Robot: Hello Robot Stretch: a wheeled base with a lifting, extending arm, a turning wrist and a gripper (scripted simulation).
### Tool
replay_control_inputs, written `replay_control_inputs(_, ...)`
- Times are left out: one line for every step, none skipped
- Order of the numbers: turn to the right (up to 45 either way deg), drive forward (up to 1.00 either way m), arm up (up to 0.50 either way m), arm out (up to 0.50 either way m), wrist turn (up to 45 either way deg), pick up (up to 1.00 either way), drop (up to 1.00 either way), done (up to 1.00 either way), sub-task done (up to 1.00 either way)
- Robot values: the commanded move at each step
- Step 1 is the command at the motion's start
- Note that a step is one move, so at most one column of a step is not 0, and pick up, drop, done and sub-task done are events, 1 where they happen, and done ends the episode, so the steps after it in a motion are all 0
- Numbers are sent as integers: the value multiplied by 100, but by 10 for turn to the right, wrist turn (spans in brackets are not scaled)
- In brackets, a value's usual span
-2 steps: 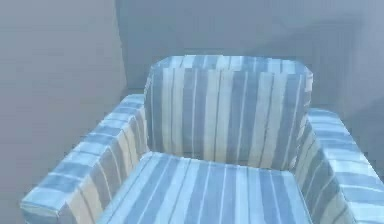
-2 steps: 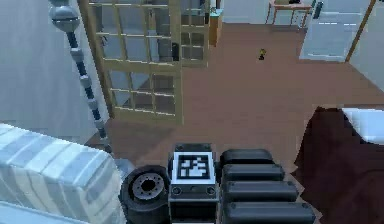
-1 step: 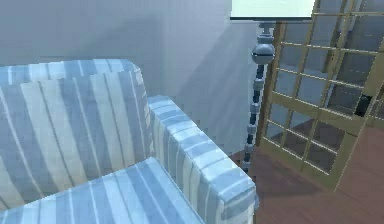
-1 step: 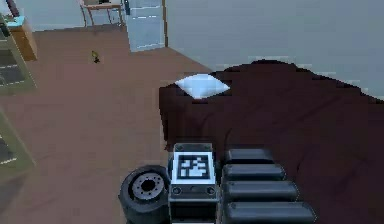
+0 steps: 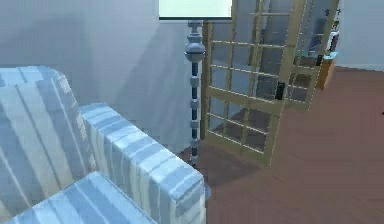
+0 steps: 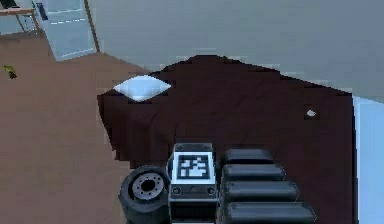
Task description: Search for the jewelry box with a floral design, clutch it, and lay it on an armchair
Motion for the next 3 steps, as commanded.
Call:
replay_control_inputs(-450, 0, 0, 0, 0, 0, 0, 0, 0)
replay_control_inputs(-450, 0, 0, 0, 0, 0, 0, 0, 0)
replay_control_inputs(-30, 0, 0, 0, 0, 0, 0, 0, 0)
